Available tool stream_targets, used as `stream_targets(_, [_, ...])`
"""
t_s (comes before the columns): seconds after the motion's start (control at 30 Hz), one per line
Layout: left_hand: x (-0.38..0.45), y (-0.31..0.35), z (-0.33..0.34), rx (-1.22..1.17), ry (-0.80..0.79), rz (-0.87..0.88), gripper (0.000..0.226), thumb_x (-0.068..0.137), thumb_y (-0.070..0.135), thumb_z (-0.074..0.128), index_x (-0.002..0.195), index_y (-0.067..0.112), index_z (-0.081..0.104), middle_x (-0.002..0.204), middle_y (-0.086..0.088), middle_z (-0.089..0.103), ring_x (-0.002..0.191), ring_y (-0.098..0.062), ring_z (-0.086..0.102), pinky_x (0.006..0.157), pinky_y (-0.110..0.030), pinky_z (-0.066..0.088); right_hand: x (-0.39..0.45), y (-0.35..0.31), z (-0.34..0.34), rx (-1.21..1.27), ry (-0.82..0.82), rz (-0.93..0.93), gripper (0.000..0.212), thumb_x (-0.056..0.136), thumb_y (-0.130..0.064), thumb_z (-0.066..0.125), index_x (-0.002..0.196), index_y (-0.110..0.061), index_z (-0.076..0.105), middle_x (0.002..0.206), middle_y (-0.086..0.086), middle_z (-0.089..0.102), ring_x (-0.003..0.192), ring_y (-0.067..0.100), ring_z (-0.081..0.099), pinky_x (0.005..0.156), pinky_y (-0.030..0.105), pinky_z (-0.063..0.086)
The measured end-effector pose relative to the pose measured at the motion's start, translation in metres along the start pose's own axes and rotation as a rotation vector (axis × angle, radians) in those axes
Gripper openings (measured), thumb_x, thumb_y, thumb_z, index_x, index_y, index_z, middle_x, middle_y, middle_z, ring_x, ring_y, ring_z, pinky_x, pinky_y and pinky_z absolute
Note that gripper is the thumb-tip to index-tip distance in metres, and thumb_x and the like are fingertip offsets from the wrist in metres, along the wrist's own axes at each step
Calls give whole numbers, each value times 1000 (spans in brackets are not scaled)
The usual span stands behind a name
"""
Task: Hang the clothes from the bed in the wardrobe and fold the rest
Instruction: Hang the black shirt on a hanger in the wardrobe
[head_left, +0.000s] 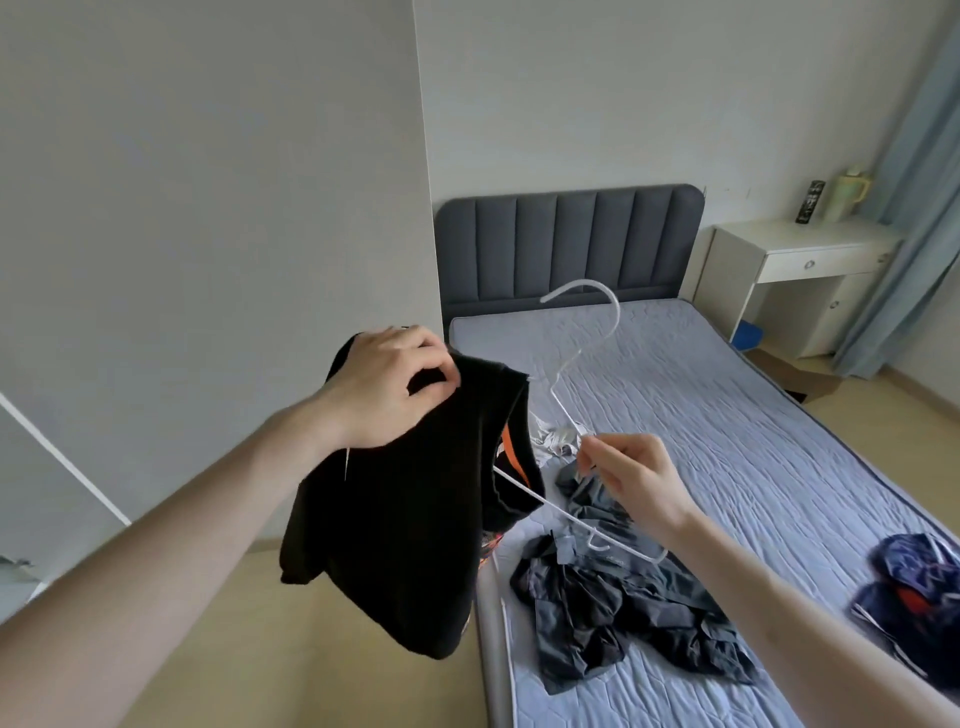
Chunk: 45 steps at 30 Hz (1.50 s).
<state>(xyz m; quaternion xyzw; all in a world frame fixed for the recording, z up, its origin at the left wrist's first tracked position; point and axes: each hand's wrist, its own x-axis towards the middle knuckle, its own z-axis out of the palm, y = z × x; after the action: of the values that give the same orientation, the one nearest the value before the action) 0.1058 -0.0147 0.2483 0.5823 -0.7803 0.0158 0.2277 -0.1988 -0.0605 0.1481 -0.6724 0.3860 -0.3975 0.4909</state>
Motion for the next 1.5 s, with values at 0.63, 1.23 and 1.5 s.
stream_targets(0.63, [21,-34,-9,-46,216,-98,30,104,49,54,88,27,69,66,11,59,61,-14,55,61,-34,46,-43,43,47,-456,122,-309,33,89,-27,69,117,-43,63,100,-24,64,68,9,66,66,19,51])
stream_targets(1.23, [2,-81,-39,224,268,-113,47,94,62,41,77,26,65,51,5,51,57,-24,51,59,-33,44,18,66,-17,-952,-35,-30,26,98,-59,53,98,-33,57,75,-14,68,66,10,61,60,34,53])
stream_targets(1.5, [-13,-91,-37,344,291,-3,53,95,59,42,63,19,55,44,6,37,47,-26,43,48,-31,44,28,30,-46,-1022,46,-91,17,102,-50,52,114,-42,63,86,-19,70,68,12,63,52,27,40])
